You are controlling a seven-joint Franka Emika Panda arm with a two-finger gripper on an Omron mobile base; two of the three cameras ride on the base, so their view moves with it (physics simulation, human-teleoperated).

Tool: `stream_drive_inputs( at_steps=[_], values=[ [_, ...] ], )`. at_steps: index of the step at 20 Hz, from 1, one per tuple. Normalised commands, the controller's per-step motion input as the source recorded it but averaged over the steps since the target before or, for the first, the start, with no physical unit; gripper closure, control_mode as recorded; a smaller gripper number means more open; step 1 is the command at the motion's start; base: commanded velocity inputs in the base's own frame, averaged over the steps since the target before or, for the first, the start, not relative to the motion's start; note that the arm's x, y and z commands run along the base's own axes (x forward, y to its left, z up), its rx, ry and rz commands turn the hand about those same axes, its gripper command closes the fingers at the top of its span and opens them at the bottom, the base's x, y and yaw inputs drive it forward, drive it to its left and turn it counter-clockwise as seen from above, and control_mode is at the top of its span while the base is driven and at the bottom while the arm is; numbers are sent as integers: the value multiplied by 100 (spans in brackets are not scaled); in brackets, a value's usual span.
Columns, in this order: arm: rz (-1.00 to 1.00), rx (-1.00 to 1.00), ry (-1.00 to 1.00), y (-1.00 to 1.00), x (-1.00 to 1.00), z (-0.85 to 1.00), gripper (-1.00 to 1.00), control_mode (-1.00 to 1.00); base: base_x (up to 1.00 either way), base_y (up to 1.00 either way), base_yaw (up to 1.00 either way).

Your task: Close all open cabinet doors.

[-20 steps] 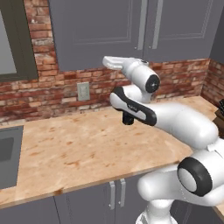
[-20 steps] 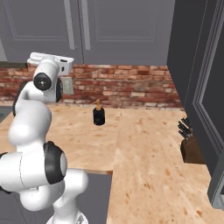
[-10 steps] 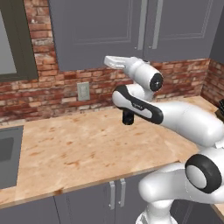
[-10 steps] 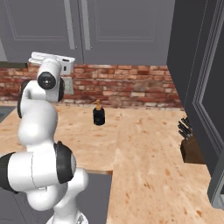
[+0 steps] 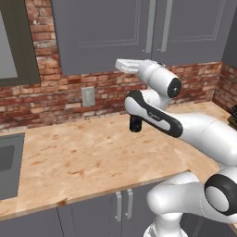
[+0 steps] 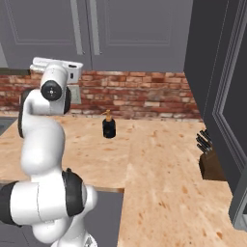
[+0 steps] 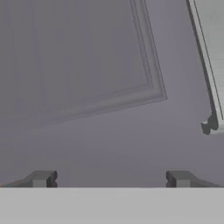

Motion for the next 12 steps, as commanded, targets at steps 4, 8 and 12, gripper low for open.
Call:
stream_drive_inputs(
  at_steps=[4,8,12],
  values=[
    [-2,-1,8,-28,-35,32,-100,-100,0,0,0],
    [0,-6,12,-29,-42,12,-100,-100,0,0,0],
    [-3,-10,16,-23,-66,1,-100,-100,0,0,0]
  ],
)
